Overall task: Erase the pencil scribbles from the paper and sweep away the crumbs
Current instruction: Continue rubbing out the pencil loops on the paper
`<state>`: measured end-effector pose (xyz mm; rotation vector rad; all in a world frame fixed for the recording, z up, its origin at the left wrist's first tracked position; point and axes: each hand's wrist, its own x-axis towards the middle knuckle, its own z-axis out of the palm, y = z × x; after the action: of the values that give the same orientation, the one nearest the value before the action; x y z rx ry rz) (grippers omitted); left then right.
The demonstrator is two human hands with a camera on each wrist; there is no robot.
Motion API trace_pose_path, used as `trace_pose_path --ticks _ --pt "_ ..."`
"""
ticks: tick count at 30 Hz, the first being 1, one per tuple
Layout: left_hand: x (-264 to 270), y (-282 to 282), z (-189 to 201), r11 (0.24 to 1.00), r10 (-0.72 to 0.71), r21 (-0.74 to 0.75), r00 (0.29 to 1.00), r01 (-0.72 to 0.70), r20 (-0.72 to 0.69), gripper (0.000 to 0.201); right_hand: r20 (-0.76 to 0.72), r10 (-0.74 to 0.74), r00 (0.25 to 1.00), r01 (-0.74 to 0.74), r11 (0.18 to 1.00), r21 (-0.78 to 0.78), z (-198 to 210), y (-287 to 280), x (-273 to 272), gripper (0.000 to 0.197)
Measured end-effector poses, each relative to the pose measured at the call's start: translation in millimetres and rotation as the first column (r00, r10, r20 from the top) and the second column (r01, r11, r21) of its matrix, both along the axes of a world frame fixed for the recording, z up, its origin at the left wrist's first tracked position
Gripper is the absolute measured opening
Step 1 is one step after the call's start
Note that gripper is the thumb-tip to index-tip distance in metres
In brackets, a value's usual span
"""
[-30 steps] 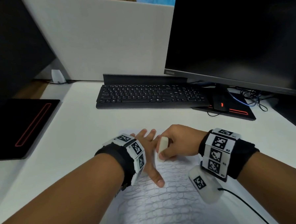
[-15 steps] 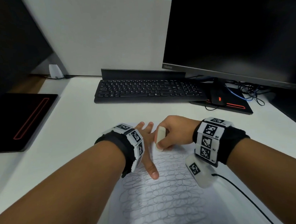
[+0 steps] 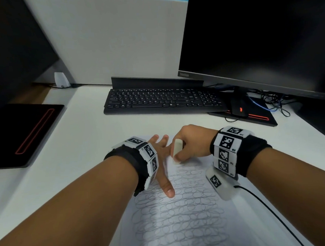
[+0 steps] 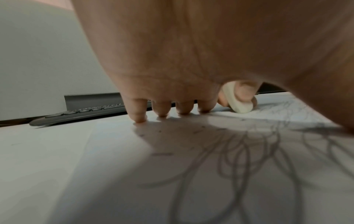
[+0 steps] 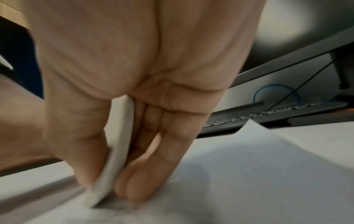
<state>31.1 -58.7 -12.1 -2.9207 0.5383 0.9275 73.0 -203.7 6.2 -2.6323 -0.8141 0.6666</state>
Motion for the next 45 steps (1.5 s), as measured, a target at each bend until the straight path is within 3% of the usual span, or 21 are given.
trace_pose_path --ticks 4,9,12,17,21,25,29,33,38,42,45 --pt "6 3 -8 0.999 0.028 0.025 0.999 -0.027 -0.022 0.134 -0.138 0.081 0.987 -0.084 0.996 -0.016 -1 3 -8 0.011" --pt "3 1 -5 1.000 0.015 0.023 1.000 -0.015 0.002 0.136 -0.091 -0.025 0.996 0.029 0.999 0.038 -2 -2 3 0.009" --pt "5 3 -7 0.999 0.030 0.027 0.999 -0.029 -0.016 0.135 -0.226 0.073 0.971 -0.074 0.997 0.005 -1 1 -4 0.009" --pt "5 1 -8 1.000 0.011 0.027 1.000 -0.011 -0.011 0.139 -0.053 -0.033 0.998 0.034 0.999 0.028 -2 -6 4 0.009" --pt "7 3 -10 0.998 0.031 0.054 0.999 -0.029 -0.024 0.141 -0.220 0.048 0.974 -0.044 0.999 0.025 -2 -5 -4 0.009" --pt "4 0 -5 0.998 0.031 0.047 0.999 -0.030 -0.012 0.140 -0.054 -0.056 0.997 0.059 0.997 0.053 -5 -10 8 0.010" --pt "5 1 -7 0.997 0.045 0.069 0.999 -0.043 -0.021 0.140 -0.226 0.034 0.973 -0.028 0.999 0.028 -5 -8 0 0.008" --pt "-2 -4 5 0.998 0.003 0.064 1.000 -0.002 -0.008 0.133 -0.050 -0.045 0.998 0.046 0.998 0.038 -5 -13 9 0.011" --pt "3 1 -5 0.997 0.031 0.075 0.999 -0.031 -0.007 0.138 -0.207 0.049 0.977 -0.047 0.999 0.013 -4 -10 -2 0.011" --pt "3 0 -4 0.997 0.030 0.071 0.999 -0.028 -0.030 0.136 -0.030 -0.044 0.999 0.045 0.998 0.035 -4 -14 7 0.013" --pt "6 3 -8 0.997 0.036 0.069 0.999 -0.034 -0.026 0.137 -0.172 0.016 0.985 -0.011 0.999 0.032 -5 -13 0 0.008"
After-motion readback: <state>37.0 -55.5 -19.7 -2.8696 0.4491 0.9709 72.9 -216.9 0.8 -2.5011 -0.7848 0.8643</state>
